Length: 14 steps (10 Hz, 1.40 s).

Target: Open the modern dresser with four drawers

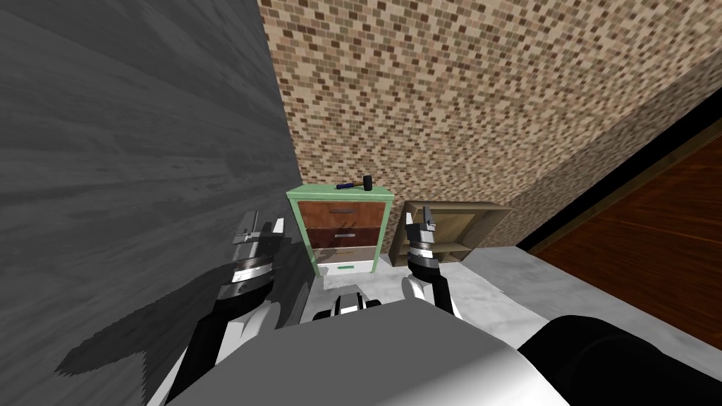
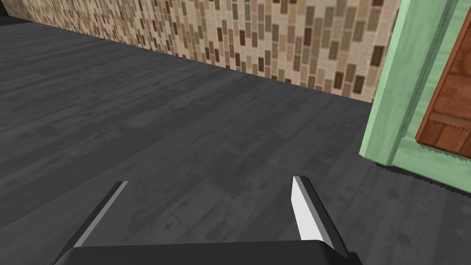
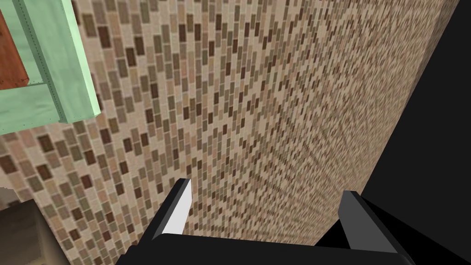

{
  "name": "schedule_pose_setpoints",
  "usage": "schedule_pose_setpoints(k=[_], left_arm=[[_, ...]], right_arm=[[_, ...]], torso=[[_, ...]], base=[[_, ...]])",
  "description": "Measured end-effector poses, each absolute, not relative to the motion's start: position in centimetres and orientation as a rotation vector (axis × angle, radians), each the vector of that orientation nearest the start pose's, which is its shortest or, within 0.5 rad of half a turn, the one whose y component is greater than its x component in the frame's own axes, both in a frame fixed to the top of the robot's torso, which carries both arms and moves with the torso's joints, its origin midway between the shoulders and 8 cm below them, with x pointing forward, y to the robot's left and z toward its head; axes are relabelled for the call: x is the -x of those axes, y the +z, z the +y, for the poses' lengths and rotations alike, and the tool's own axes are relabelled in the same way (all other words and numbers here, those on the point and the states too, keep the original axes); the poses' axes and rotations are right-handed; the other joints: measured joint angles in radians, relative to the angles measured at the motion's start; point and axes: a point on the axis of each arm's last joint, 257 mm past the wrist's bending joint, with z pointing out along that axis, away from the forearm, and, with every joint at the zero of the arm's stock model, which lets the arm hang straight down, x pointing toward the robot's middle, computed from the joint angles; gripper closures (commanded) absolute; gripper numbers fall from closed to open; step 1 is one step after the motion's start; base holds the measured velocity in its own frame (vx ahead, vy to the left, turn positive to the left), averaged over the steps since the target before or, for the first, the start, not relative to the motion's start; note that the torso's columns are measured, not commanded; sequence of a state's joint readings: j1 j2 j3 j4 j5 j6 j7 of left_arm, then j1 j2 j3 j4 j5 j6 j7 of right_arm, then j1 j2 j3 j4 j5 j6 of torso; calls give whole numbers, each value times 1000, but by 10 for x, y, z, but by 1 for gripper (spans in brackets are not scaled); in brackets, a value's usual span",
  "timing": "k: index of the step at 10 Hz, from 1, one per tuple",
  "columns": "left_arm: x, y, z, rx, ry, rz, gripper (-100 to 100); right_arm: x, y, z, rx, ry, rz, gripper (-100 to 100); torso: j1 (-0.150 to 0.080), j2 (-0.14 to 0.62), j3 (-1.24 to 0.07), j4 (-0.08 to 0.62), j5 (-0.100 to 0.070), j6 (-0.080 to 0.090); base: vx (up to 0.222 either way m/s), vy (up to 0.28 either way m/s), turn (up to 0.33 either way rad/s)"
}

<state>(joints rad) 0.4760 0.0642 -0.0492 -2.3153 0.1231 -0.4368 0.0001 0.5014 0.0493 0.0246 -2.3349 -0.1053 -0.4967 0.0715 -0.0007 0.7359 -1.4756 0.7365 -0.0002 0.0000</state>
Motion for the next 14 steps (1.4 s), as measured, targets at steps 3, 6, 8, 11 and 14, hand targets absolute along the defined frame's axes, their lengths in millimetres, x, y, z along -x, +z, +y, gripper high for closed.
schedule_pose_setpoints(k=[3,6,8,11,14], left_arm=[[-363,22,260,707,-1428,696,-100],[-371,10,256,731,-1413,757,-100],[-377,1,255,755,-1403,786,-100],[-387,-12,254,805,-1385,828,-100],[-395,-28,254,858,-1365,870,-100]], right_arm=[[-331,47,-288,-695,1334,488,0],[-331,47,-288,-695,1334,488,0],[-331,47,-288,-695,1334,488,0],[-331,47,-288,-695,1334,488,0],[-331,47,-288,-695,1334,488,0]], torso=[[0,2,-1,1,0,0],[1,3,0,2,0,0],[1,3,0,2,0,0],[1,1,-1,1,0,0],[1,3,0,2,0,0]], base=[[47,-32,-29],[42,-31,-22],[35,-30,-19],[53,-36,-33],[48,-36,-26]])
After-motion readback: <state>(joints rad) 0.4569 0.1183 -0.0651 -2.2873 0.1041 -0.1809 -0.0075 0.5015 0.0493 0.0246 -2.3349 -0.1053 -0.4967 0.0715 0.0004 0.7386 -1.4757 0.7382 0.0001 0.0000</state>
